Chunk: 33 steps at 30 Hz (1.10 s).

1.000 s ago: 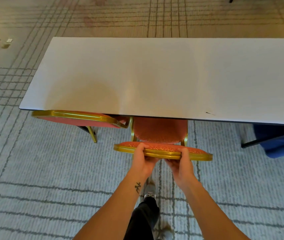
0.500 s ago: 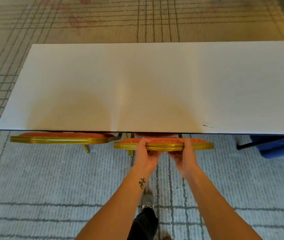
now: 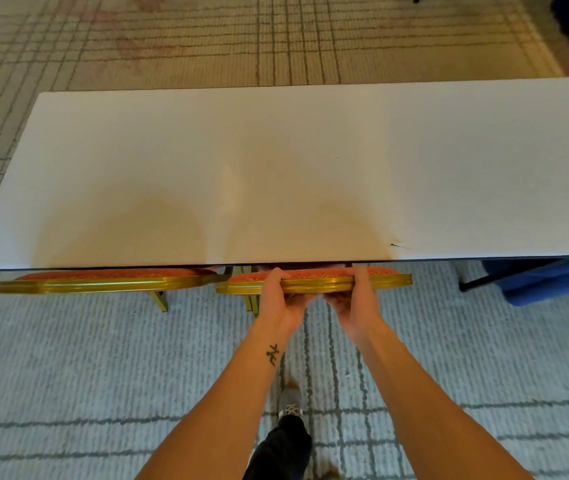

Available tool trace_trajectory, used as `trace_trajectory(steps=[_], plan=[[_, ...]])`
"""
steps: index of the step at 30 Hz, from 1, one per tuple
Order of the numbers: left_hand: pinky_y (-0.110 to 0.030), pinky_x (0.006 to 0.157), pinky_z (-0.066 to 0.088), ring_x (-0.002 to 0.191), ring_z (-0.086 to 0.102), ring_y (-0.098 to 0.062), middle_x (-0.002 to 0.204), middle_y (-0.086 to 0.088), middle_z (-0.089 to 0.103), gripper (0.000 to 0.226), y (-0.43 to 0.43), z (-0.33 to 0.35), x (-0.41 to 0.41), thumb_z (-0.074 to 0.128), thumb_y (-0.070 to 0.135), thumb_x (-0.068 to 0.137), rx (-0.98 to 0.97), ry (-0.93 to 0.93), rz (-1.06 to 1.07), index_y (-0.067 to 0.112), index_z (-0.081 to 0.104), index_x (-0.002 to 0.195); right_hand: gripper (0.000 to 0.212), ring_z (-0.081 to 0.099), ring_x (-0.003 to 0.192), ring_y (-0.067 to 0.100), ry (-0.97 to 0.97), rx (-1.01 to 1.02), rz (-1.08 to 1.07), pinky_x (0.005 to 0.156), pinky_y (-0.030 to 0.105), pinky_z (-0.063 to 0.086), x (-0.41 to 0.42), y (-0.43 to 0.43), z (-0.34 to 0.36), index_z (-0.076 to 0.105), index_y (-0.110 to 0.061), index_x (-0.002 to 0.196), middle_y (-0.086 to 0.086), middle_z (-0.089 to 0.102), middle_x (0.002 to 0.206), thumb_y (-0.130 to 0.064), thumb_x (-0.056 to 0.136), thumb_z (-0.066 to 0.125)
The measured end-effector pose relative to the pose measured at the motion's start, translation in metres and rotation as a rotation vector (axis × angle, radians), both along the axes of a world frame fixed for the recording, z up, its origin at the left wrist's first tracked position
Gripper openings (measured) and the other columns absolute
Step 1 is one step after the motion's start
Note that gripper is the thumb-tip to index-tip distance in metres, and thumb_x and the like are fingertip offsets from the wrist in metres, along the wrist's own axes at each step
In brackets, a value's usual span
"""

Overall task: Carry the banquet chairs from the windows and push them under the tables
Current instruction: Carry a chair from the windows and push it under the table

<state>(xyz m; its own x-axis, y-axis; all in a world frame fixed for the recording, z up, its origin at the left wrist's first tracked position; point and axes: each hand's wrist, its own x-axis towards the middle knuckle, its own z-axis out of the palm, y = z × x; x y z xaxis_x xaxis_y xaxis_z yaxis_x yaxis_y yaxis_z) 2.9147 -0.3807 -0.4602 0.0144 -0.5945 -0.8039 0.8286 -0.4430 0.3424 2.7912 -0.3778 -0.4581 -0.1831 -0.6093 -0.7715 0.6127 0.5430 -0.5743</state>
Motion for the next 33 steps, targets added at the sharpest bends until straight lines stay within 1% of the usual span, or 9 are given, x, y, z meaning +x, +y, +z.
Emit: trace_trajectory(steps=[3, 6, 9, 11, 18, 21, 26, 30, 33], plan=[[-0.059, 0.102, 0.05, 0.09, 0.061, -0.037, 0.092, -0.02, 0.06, 0.011, 0.01, -0.002, -0.001, 0.043, 0.002, 0.089, 0.02, -0.015, -0.024, 0.006, 0.053, 0.091, 0.023, 0.068, 0.073, 0.021, -0.027, 0.012, -0.025, 0.059, 0.033, 0.061, 0.0, 0.011, -0.003, 0.059, -0.008, 0.108, 0.012, 0.066, 0.086, -0.03, 0.101, 0.06], [-0.062, 0.101, 0.05, 0.103, 0.06, -0.038, 0.106, -0.022, 0.057, 0.015, 0.012, -0.005, 0.003, 0.046, 0.001, 0.088, 0.032, 0.007, -0.005, 0.007, 0.053, 0.1, 0.021, 0.066, 0.074, 0.022, -0.028, 0.006, -0.023, 0.059, 0.033, 0.06, 0.0, 0.013, -0.001, 0.062, -0.007, 0.099, 0.012, 0.065, 0.084, -0.028, 0.1, 0.061], [-0.06, 0.098, 0.052, 0.105, 0.058, -0.037, 0.107, -0.021, 0.056, 0.014, 0.017, -0.003, -0.001, 0.046, 0.0, 0.091, 0.049, 0.015, -0.025, 0.006, 0.053, 0.101, 0.017, 0.068, 0.074, 0.023, -0.03, 0.001, -0.049, 0.061, 0.034, 0.06, -0.004, 0.02, -0.003, 0.063, -0.007, 0.092, 0.012, 0.066, 0.082, -0.021, 0.099, 0.058], [-0.058, 0.096, 0.054, 0.104, 0.058, -0.037, 0.107, -0.021, 0.057, 0.014, 0.017, 0.0, -0.002, 0.046, 0.0, 0.092, 0.048, 0.003, -0.043, 0.005, 0.053, 0.103, 0.017, 0.069, 0.075, 0.023, -0.025, 0.006, -0.056, 0.063, 0.035, 0.06, -0.006, 0.022, -0.006, 0.065, -0.006, 0.096, 0.012, 0.067, 0.084, -0.021, 0.1, 0.057], [-0.06, 0.11, 0.042, 0.107, 0.052, -0.036, 0.108, -0.017, 0.051, 0.013, -0.018, -0.005, 0.004, 0.047, -0.002, 0.087, 0.057, 0.052, 0.025, 0.009, 0.049, 0.096, 0.022, 0.069, 0.088, 0.028, -0.061, 0.003, -0.053, 0.077, 0.042, 0.063, -0.005, -0.003, -0.015, 0.061, -0.005, 0.112, 0.016, 0.067, 0.097, -0.024, 0.101, 0.059], [-0.053, 0.11, 0.044, 0.101, 0.058, -0.036, 0.103, -0.018, 0.058, 0.02, -0.017, -0.007, 0.003, 0.044, -0.003, 0.089, 0.014, 0.06, 0.043, 0.005, 0.053, 0.104, 0.021, 0.069, 0.081, 0.024, -0.055, 0.006, -0.033, 0.074, 0.038, 0.062, -0.003, -0.003, -0.019, 0.063, -0.005, 0.11, 0.013, 0.068, 0.09, -0.023, 0.1, 0.06], [-0.047, 0.097, 0.051, 0.09, 0.061, -0.032, 0.095, -0.015, 0.06, 0.02, -0.014, -0.009, 0.004, 0.042, -0.004, 0.086, 0.038, 0.069, 0.105, 0.007, 0.055, 0.097, 0.017, 0.068, 0.077, 0.023, -0.054, 0.015, -0.031, 0.062, 0.032, 0.062, -0.001, -0.001, -0.015, 0.062, -0.007, 0.11, 0.012, 0.067, 0.088, -0.02, 0.099, 0.06], [-0.049, 0.109, 0.044, 0.084, 0.06, -0.031, 0.087, -0.014, 0.061, 0.021, -0.017, -0.003, 0.002, 0.04, -0.005, 0.087, 0.045, 0.07, 0.145, 0.008, 0.056, 0.088, 0.022, 0.069, 0.075, 0.021, -0.05, 0.002, -0.003, 0.061, 0.032, 0.06, -0.002, -0.006, -0.015, 0.059, -0.008, 0.115, 0.009, 0.068, 0.083, -0.02, 0.098, 0.062], [-0.049, 0.108, 0.043, 0.082, 0.059, -0.029, 0.085, -0.013, 0.058, 0.019, -0.017, -0.006, 0.001, 0.042, -0.005, 0.087, 0.049, 0.055, 0.153, 0.009, 0.054, 0.083, 0.026, 0.071, 0.078, 0.021, -0.047, -0.015, 0.058, 0.065, 0.032, 0.06, -0.006, -0.012, -0.017, 0.062, -0.01, 0.12, 0.008, 0.07, 0.088, -0.025, 0.099, 0.063]])
